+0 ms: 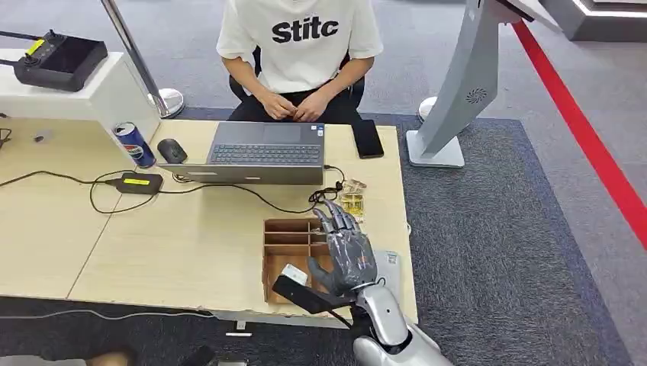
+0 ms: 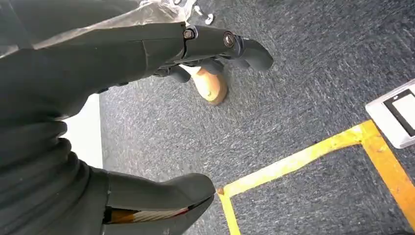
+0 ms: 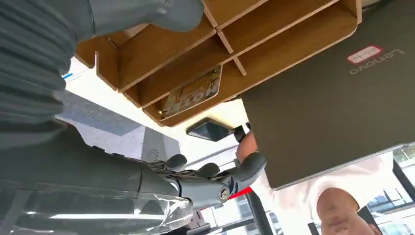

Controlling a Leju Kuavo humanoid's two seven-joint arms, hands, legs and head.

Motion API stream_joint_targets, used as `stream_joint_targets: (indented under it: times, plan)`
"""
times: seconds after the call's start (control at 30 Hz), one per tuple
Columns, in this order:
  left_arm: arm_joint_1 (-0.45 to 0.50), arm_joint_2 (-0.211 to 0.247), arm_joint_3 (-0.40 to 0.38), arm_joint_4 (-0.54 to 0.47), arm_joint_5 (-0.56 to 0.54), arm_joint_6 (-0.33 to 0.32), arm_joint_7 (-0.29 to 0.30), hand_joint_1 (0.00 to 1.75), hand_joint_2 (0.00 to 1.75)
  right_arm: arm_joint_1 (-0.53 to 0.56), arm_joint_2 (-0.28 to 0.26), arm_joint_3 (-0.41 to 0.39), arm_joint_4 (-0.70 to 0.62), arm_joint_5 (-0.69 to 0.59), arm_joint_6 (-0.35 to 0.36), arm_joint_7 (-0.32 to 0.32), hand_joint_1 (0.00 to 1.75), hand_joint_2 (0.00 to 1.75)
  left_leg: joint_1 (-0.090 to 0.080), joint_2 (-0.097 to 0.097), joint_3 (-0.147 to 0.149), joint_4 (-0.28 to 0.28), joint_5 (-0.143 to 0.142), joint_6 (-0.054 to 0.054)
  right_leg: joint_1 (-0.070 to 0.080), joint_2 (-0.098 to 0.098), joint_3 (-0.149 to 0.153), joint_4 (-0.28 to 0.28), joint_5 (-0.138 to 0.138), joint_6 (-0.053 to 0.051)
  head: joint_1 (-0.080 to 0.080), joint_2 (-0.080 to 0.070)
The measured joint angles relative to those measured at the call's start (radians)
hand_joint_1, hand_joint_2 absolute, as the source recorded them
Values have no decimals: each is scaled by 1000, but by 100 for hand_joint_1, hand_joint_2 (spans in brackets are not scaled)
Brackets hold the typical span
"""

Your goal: Pass the card to the sensor for recognition and then transmit it.

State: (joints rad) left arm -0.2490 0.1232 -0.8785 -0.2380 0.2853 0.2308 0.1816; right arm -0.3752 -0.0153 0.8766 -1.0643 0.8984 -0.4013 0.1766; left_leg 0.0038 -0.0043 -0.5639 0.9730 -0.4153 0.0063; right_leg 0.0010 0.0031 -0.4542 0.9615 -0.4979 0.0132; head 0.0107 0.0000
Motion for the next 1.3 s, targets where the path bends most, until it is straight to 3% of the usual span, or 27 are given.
stream_joint_targets:
  times: [0.63,1.3]
  plan:
    - [0,0,6,0,-3,0,0,0,175,-2,-4,-1,23,-4,-11,0,59,175,0,0,0,0,0,0,0,0,0,0,0,0,0,0]
    - [0,0,7,0,-10,-6,0,0,175,-6,-3,-5,38,-11,-15,-8,49,175,0,0,0,0,0,0,0,0,0,0,0,0,0,0]
